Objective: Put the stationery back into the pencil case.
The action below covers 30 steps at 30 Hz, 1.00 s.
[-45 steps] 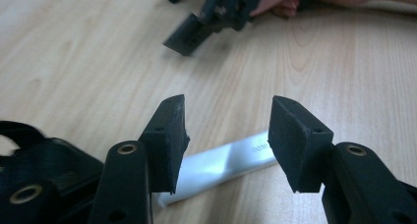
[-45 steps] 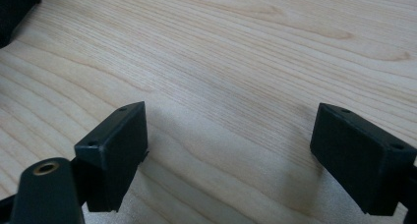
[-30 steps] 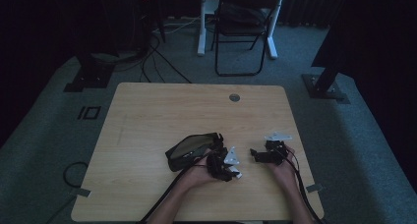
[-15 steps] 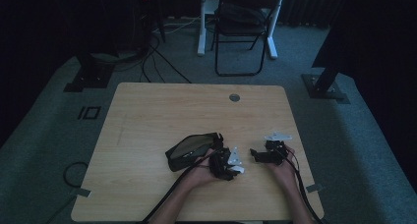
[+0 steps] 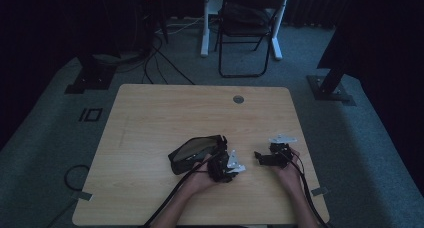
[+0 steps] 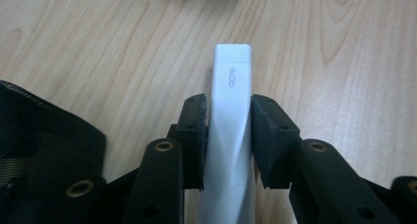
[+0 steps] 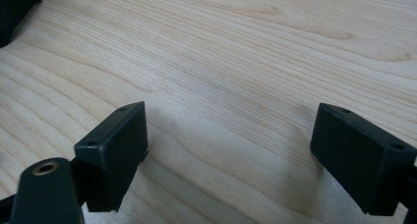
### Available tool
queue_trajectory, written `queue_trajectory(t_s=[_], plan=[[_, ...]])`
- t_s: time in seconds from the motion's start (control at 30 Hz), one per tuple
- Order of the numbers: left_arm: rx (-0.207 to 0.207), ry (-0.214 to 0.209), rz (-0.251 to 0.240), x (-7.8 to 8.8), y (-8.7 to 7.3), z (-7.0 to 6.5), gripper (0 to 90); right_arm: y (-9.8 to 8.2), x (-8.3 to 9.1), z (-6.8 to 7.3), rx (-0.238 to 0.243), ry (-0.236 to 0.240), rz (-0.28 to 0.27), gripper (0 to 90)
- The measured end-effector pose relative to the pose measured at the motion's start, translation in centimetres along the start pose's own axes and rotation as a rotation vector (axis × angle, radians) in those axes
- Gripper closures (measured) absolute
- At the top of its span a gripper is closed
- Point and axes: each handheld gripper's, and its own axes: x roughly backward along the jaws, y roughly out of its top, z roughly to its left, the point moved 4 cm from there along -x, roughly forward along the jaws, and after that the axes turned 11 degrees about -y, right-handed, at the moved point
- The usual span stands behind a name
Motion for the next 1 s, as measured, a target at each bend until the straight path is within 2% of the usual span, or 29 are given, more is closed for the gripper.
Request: queue_trajectory(t_s=[0.13,0.27,0.33,0.53,0.67,1.0], plan=[[0.001,-0.018,0.002,-0.6,0.5,0.1,61.9,0.0,0.0,0.0,0.000,0.000,0.000,14.1],[0.029,-0.042,-0.016,-1.0,0.7,0.4,61.5,0.0,0.0,0.0,0.000,0.000,0.000,14.1],[0.050,-0.073,-0.022,-1.4,0.7,0.7,62.0,0.0,0.0,0.0,0.000,0.000,0.000,14.1],[0.055,-0.088,-0.023,-1.6,1.0,0.6,64.9,0.0,0.0,0.0,0.000,0.000,0.000,14.1],[0.059,-0.093,-0.025,-1.6,1.0,0.6,70.3,0.0,0.0,0.0,0.000,0.000,0.000,14.1],[0.053,-0.100,-0.016,-1.5,1.0,0.4,71.2,0.0,0.0,0.0,0.000,0.000,0.000,14.1]])
